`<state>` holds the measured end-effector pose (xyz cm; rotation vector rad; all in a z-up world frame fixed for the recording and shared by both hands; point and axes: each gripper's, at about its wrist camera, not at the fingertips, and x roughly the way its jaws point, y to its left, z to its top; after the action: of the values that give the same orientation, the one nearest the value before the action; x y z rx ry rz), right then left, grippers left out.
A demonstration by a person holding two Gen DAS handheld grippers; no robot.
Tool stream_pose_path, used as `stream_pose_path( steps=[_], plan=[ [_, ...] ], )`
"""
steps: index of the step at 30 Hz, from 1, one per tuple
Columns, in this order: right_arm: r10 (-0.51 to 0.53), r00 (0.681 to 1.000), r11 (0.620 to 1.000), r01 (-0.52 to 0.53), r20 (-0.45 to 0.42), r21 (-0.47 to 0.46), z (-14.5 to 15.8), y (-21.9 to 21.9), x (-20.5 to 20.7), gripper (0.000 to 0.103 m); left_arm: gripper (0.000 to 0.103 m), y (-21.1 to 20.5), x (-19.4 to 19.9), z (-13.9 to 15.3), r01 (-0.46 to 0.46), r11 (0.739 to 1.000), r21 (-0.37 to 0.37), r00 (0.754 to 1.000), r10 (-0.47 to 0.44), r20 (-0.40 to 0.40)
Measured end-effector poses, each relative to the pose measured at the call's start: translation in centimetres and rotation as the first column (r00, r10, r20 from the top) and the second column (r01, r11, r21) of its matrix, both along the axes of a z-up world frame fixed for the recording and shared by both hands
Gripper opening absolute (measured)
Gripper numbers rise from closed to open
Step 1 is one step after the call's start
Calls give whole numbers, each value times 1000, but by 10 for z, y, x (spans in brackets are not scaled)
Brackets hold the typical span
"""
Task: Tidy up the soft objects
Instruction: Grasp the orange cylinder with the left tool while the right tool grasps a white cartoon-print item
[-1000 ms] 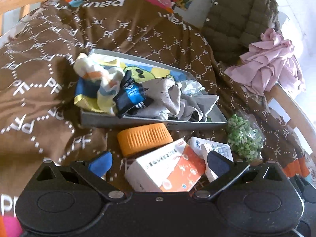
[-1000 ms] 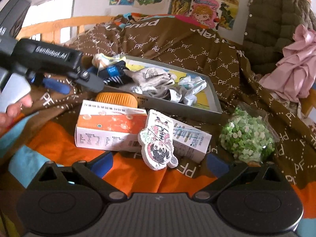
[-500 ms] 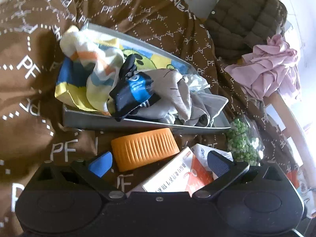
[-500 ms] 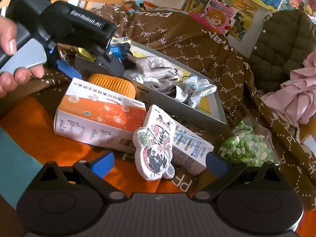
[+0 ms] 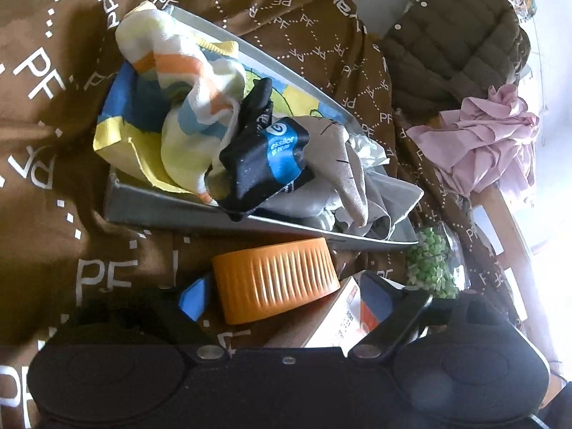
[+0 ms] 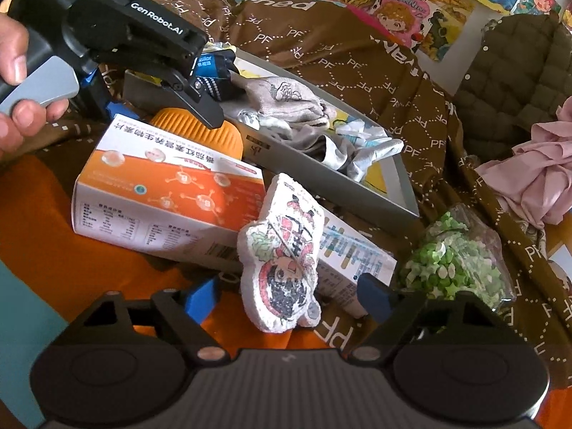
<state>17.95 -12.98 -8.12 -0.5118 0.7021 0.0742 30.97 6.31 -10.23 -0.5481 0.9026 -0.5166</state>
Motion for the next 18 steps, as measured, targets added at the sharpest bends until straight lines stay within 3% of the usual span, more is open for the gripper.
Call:
stream_pose_path(
  steps=[7,9,18],
  plan=[
    [-6,1000,1000,6,17,9,4,0,-1,69,61,-1,-2,1,-4,1000,-17,1000,4,-13],
    [-8,1000,1000,8,13,17,6,-1,0,61,55,-4,-3,2,-1,1000,-17,1000,1,-7],
    [-14,1000,1000,15,-12,17,4,-1,0,41,45,-7,-6,7,-25,1000,1,1000,25,7]
  ],
)
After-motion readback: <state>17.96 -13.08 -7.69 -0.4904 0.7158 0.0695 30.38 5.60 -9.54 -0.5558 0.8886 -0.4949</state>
